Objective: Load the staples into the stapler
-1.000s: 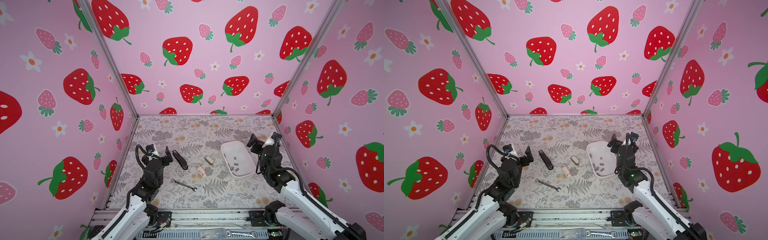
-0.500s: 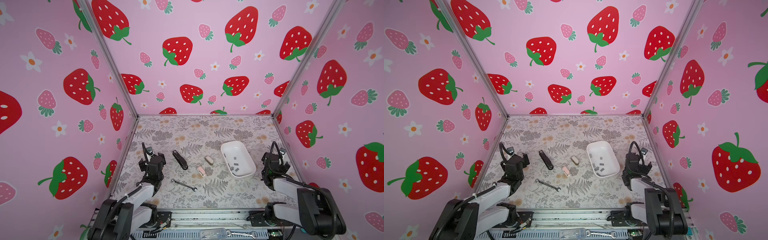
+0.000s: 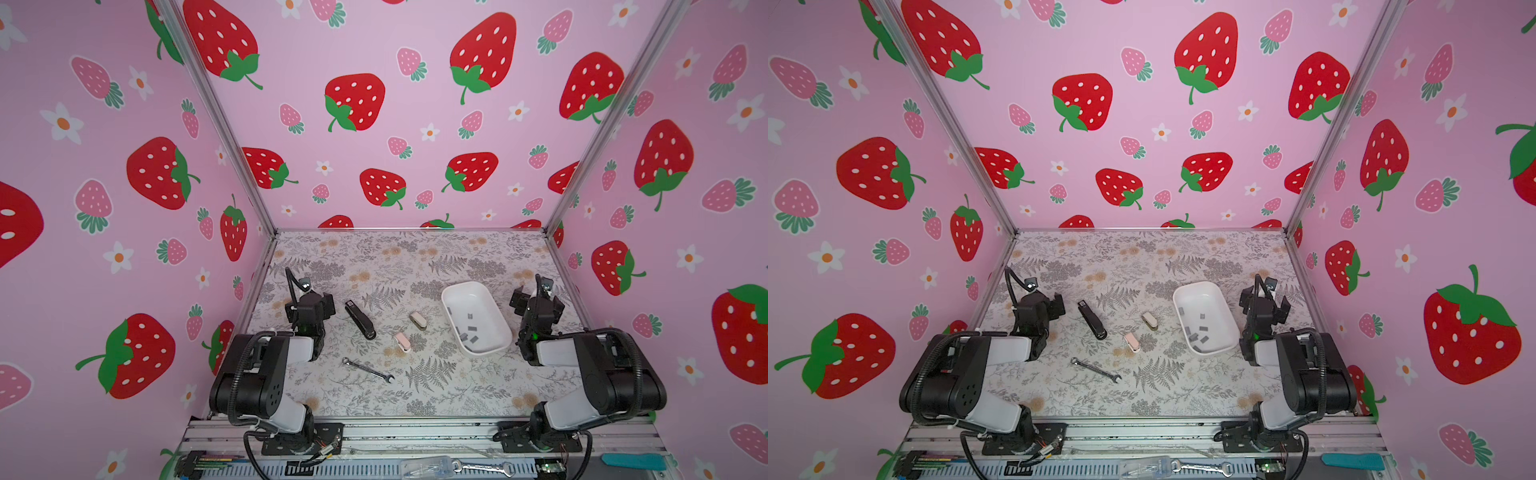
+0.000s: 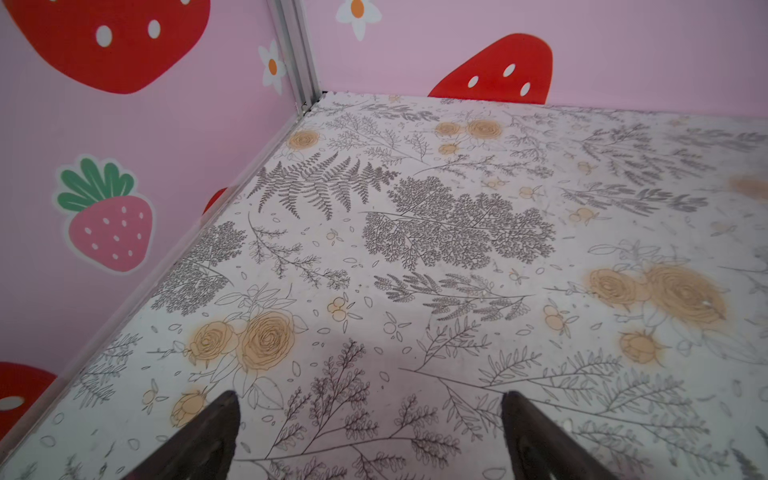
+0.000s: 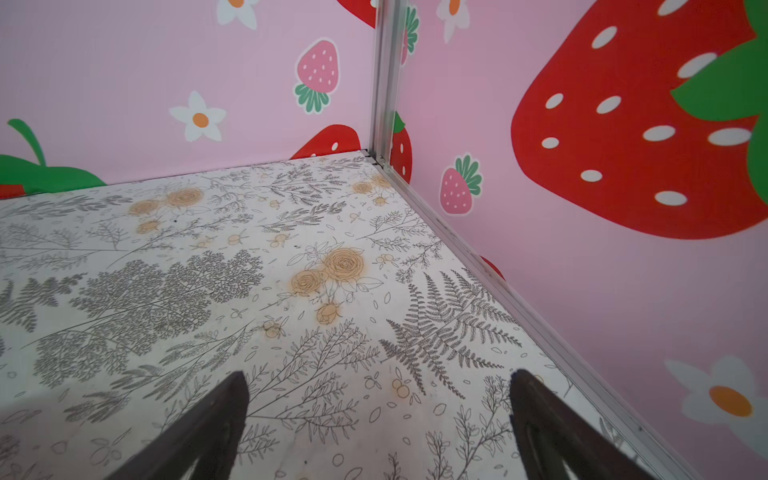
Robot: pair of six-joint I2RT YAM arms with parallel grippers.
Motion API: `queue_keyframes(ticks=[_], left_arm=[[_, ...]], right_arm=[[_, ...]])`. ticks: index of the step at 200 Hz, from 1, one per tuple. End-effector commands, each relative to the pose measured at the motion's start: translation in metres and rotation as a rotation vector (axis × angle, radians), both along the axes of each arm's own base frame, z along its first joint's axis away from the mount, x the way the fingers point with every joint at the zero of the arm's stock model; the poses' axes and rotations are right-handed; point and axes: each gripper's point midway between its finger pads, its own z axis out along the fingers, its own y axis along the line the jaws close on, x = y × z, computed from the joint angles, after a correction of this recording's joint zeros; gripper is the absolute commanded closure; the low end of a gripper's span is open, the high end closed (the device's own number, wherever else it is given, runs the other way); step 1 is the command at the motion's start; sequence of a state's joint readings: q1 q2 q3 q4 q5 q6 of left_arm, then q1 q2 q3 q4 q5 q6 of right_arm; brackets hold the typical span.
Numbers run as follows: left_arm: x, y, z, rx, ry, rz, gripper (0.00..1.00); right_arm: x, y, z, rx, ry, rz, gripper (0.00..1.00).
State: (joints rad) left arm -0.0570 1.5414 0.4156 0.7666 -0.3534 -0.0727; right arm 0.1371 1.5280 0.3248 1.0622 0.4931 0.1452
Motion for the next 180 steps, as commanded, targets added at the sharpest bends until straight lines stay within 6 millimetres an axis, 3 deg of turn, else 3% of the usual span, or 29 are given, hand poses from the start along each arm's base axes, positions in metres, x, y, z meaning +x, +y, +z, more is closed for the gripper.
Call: queue_keyframes(ticks=[1,33,44,78,180], left_arm=[[0.012,-0.012,0.012,-0.021,-0.063,-0.079,0.01],[0.011,-0.013,0.011,-0.028,-0.046,-0.084,0.02],[0.012,-0.013,0.011,-0.026,-0.05,-0.083,0.02],[0.012,-0.012,0.011,-0.027,-0.047,-0.083,0.01],[0.011,-0.012,0.011,-0.026,-0.049,-0.083,0.01]], right_arm=[[0.002,0.01,0.012,-0.022,-0.049,0.063,0.01],[-0.009,0.025,0.007,-0.04,-0.087,0.173,0.01],[-0.014,0.023,0.016,-0.039,-0.15,0.164,0.01],[-0.006,0.02,0.009,-0.034,-0.092,0.134,0.01],[-0.006,0.021,0.008,-0.041,-0.088,0.136,0.01]])
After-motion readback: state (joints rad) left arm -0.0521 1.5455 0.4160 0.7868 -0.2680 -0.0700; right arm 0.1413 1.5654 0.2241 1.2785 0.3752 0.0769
